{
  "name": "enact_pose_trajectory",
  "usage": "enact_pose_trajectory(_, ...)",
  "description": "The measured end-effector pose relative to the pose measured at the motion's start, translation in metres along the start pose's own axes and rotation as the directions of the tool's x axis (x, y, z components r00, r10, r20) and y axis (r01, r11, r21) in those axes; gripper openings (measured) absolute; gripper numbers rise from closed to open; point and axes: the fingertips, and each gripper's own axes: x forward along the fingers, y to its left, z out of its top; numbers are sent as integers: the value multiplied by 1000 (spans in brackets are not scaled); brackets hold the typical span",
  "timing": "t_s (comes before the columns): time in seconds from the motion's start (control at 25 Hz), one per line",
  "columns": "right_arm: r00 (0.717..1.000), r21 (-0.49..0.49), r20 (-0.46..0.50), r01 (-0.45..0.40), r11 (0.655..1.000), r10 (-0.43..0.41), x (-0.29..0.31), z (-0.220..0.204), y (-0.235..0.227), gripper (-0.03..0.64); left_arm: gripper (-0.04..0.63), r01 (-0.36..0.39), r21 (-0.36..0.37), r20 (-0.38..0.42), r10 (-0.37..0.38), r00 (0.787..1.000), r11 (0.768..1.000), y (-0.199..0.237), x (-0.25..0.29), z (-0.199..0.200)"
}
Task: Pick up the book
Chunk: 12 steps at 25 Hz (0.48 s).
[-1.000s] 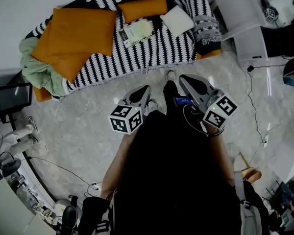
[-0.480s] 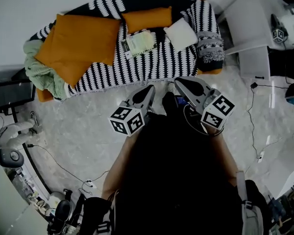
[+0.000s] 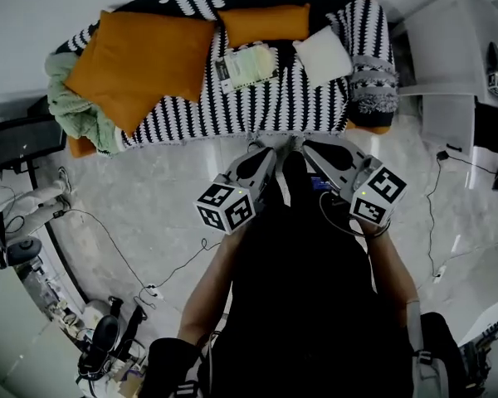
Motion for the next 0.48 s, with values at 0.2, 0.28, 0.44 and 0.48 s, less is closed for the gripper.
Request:
enact_pose_trajectory(0.2,1000,19,-27,-1,1000,2,15,-6,-11,17,15,3,-16,-7,-3,1000,1000,21,13,5)
enact_pose_trajectory(0.28,1000,26,-30,10,1000,-9,20,-8,-19,17,15,-5,-42,2,5,1000,999,37,23,4)
enact_pose_trajectory(0.44,998,34,-60,28,999,-26,36,-16,-38,17,15,-32,-106,24,35,999,994,77,47,-2)
enact_pose_trajectory(0.48,997,33,-69,31,999,-29,42,-19,-42,17,15,-36,-126,32,40,999,991,87,53,-3)
